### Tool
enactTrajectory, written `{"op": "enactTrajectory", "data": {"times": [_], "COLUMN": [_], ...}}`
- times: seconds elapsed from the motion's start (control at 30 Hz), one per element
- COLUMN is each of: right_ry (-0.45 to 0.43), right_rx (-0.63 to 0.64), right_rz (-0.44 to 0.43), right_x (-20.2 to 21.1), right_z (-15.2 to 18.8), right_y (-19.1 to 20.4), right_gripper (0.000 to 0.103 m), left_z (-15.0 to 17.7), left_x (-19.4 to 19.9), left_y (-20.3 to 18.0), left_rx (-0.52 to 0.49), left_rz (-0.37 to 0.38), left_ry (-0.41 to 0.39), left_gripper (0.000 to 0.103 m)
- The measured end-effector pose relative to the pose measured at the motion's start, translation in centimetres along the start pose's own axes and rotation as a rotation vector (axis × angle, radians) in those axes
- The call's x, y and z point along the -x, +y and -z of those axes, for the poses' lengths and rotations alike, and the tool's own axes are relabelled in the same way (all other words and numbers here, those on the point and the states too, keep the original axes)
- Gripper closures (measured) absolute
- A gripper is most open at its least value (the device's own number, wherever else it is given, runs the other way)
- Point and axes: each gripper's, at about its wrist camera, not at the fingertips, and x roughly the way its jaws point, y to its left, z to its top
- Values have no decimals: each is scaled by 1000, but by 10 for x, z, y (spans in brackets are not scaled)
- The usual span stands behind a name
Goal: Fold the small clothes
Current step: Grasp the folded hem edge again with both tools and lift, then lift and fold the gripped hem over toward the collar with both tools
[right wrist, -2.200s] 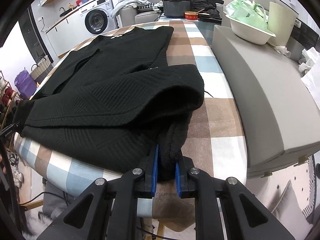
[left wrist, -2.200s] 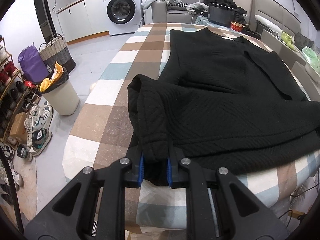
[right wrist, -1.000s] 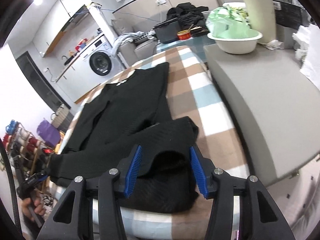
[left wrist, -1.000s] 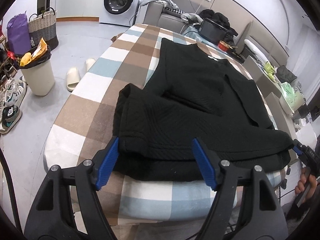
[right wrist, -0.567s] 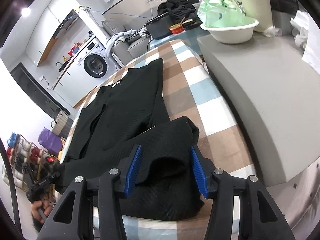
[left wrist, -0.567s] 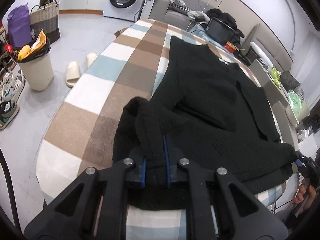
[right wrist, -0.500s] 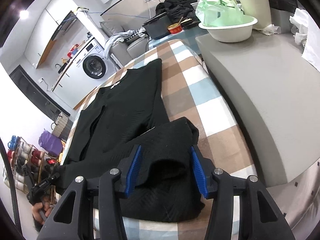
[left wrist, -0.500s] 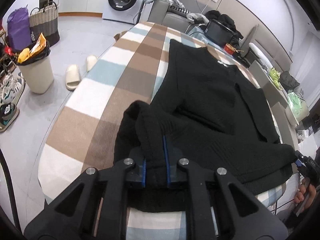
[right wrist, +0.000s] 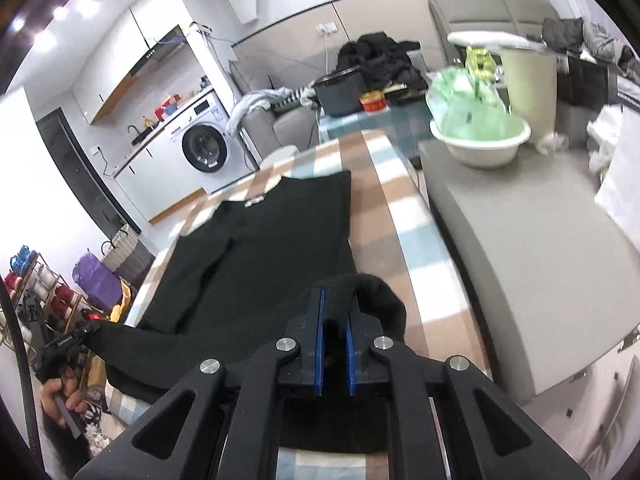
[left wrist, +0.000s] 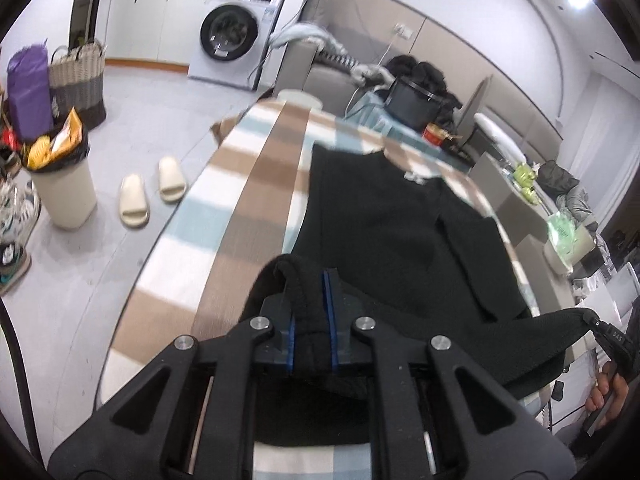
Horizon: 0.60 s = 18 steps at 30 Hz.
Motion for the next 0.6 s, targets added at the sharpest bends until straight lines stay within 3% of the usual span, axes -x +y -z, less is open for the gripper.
{"op": "enactTrajectory", "data": {"times": [0.23, 0.6], "right_ry": [-27, -109], "right_rx": [-65, -114], "right_rz": [-5, 31], "right_x": [-18, -60], "right_z": [-17, -94], "right_y": [-7, -5], "right_gripper": [95, 96], "left_z": [-30, -105], "left_x": [-8, -69], "left_y": [-7, -12], "left_rx": [5, 19], "left_rz": [34, 57], "left_ry": [-9, -44], "left_gripper": [95, 95]}}
